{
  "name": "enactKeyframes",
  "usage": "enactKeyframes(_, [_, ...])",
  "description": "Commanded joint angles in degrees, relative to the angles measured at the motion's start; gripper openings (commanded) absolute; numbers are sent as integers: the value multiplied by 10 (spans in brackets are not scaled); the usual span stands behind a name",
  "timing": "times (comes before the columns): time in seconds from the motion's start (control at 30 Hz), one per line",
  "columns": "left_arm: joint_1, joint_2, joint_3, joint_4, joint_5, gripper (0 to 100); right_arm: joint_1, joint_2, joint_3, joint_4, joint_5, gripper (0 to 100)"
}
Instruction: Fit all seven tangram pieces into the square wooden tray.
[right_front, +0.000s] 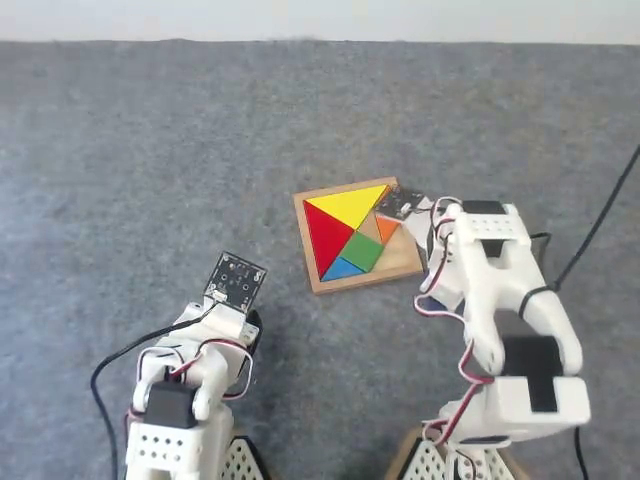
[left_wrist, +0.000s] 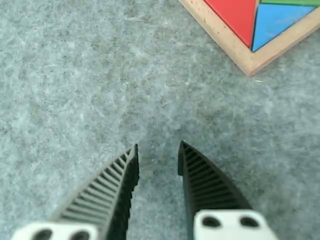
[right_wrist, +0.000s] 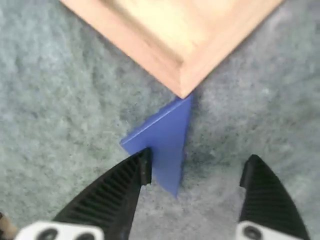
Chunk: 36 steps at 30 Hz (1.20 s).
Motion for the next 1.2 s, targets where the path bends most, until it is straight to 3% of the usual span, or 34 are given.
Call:
enactKeyframes(0.0, [-1,-12,-7,2,4,123,-30,-87,39,6,-7,312])
enactKeyframes(0.23, [-1,-12,-7,2,4,123,-76,-119,72,-10,-40,311])
enactKeyframes(0.73, [-1,-12,-7,2,4,123,-22,28,6,-51,-57,310])
enactKeyframes(0.93, [-1,-12,-7,2,4,123,-36,32,-14,-51,-127,310])
enactKeyframes(1.17, [-1,-12,-7,2,4,123,-40,22,-19,-20,-286,303])
